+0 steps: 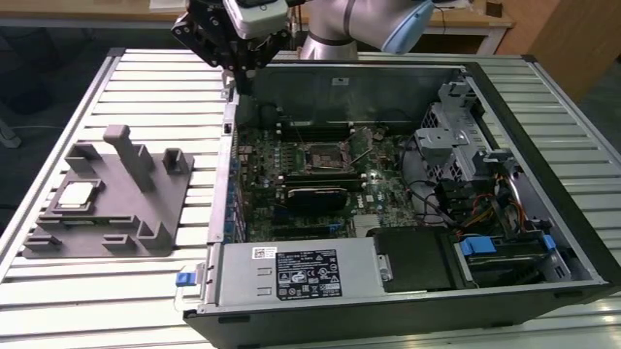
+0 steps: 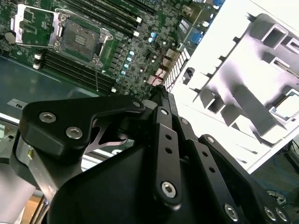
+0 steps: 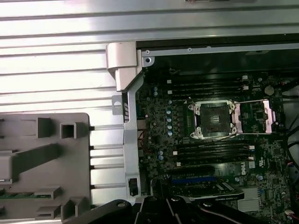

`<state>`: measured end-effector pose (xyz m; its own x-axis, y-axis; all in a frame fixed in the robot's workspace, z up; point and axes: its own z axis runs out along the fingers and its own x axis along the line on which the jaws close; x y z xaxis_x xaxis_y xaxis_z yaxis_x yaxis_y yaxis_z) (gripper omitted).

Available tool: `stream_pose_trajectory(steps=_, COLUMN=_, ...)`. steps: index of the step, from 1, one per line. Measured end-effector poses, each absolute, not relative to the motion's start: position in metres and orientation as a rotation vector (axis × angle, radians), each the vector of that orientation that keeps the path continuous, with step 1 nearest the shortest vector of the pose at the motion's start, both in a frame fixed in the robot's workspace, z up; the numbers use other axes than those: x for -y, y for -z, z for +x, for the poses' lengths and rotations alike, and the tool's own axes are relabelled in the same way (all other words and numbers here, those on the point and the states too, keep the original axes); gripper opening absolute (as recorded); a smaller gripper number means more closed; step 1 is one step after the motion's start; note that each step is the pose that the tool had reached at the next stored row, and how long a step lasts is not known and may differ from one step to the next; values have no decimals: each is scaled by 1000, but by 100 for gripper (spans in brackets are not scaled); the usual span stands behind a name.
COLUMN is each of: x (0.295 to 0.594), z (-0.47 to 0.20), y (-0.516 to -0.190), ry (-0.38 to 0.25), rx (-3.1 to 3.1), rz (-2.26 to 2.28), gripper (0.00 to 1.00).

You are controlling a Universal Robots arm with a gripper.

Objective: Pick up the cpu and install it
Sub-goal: 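Reach for the cpu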

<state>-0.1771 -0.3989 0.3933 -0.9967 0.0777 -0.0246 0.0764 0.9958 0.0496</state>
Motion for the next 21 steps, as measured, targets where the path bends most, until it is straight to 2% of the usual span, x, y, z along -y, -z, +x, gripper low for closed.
stream_pose_trajectory(steps=21, x=399, z=-207, y=-393, ry=-80, rx=-3112, rz=121, gripper=11)
